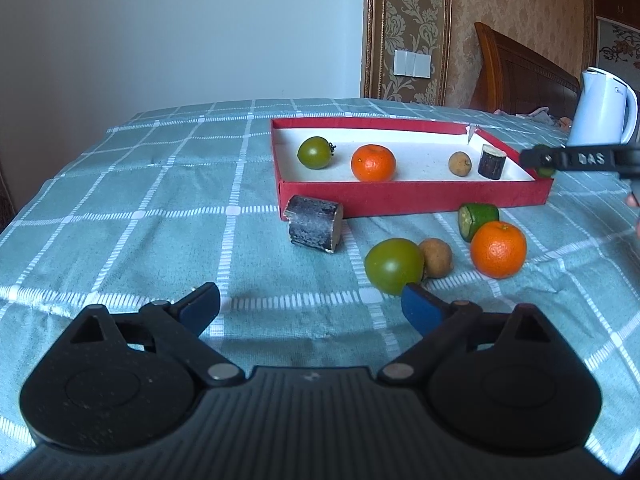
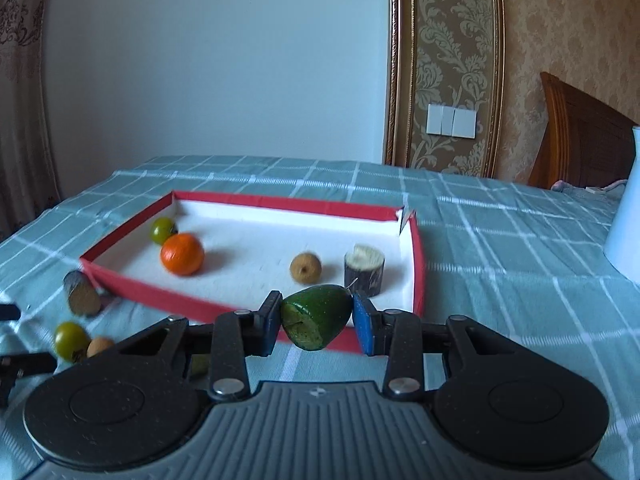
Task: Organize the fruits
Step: 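Carry the cucumber chunk into the tray and open the right gripper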
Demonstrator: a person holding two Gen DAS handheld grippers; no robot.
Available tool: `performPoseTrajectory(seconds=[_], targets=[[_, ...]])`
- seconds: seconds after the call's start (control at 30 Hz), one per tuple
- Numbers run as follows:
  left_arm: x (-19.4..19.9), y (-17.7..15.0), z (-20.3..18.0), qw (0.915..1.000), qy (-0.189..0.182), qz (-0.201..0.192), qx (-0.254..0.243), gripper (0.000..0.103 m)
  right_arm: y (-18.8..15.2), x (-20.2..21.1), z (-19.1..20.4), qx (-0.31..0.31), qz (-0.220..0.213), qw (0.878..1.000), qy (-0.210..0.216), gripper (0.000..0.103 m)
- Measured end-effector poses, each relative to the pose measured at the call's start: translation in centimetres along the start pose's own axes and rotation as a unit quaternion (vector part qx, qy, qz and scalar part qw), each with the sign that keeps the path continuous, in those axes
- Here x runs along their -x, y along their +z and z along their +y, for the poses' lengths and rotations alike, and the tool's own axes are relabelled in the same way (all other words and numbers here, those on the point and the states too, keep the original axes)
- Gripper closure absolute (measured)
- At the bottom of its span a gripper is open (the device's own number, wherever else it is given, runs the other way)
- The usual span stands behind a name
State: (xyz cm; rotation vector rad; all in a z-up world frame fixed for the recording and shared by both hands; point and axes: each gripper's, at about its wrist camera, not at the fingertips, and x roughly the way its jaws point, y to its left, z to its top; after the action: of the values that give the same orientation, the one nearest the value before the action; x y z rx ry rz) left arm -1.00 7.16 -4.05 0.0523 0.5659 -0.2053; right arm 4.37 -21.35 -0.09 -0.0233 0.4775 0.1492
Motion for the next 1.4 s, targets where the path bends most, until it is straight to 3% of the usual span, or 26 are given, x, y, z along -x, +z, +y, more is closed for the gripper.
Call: performPoseTrajectory(seconds=[0.43, 1.17, 1.27, 1.33, 1.4], targets=[[-0.3, 0.0, 0.3, 0.9999, 0.001, 0.008, 0.008, 0.005, 1.3, -6.8, -0.2, -0.001, 0.058, 0.998, -0.010, 0.066], [-0.5, 0.0, 0.1, 0.9999, 0.005, 0.013, 0.008, 0.005, 0.7, -8.2, -0.4, -0.012, 0.082, 0.997, 0.002, 0.065], [-0.5, 0.0, 0.1, 0.9999, 0.005, 0.015, 0.007, 0.004, 0.7, -8.1, -0.5, -0.013, 0.082, 0.997, 0.003, 0.056], [-0.5, 0.0, 0.1, 0.9998, 0.006, 0.016, 0.007, 0.004, 0.7, -7.7, -0.6, -0.015, 0.075, 0.997, 0.004, 0.036], [-0.5, 0.0, 0.0, 0.9998, 0.008, 0.017, 0.006, 0.004, 0.8, -7.1, -0.7, -0.014, 0.062, 0.998, 0.002, 0.033]])
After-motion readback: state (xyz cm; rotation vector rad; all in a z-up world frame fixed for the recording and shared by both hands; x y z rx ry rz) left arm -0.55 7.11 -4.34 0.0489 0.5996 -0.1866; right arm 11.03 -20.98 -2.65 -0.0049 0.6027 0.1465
